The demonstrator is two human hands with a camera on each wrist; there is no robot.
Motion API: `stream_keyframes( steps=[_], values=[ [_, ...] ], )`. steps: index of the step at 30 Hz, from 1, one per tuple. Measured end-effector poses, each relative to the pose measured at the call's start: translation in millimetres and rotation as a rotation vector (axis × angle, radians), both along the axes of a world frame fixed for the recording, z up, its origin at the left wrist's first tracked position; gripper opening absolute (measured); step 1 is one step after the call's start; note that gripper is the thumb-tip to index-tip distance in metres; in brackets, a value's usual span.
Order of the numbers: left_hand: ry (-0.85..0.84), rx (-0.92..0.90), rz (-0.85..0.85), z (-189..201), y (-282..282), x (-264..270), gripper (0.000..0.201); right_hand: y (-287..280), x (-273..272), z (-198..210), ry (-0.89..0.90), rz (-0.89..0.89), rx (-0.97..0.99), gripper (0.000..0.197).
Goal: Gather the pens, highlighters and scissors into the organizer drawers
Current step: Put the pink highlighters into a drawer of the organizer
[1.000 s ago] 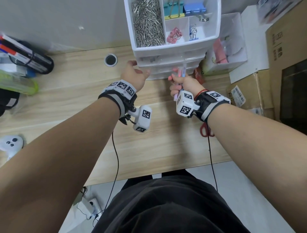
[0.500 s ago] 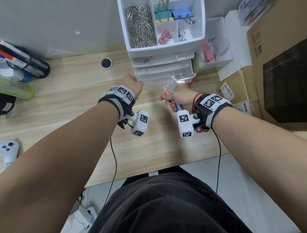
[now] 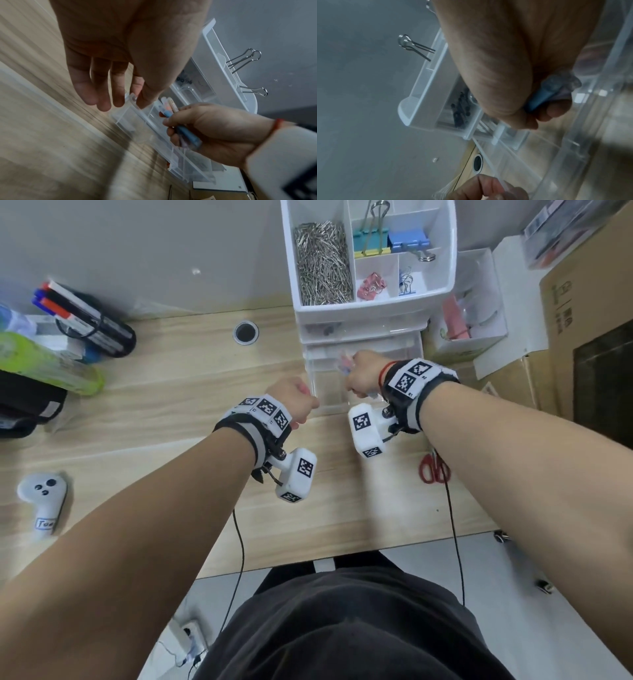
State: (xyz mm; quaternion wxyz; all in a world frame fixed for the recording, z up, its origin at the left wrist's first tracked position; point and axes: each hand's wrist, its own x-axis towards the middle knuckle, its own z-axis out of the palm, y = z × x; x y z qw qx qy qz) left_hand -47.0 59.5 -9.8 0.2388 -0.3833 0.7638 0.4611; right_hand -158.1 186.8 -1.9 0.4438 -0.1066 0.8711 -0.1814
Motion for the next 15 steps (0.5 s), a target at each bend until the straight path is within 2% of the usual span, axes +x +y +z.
stream_keyframes(
  steps=[5,8,13,15],
  values=[
    [-0.004,0.015,-0.021,-1.3,-2.7,1.6,0.014,-11.2,0.1,-19.4,0.095,-0.146,-0.060,0.024],
    [-0.004,0.013,-0.031,-2.0,-3.7,1.4,0.015,-14.5,-0.6,-24.5,0.142,-0.155,-0.007,0.013],
    [0.008,0.012,-0.041,-2.8,-5.4,0.7,0.014,-11.2,0.9,-27.9,0.310,-0.128,0.084,0.029],
    [0.013,0.011,-0.041,-3.3,-5.5,0.8,0.014,-9.5,2.7,-28.9,0.263,-0.208,0.009,0.026]
  ],
)
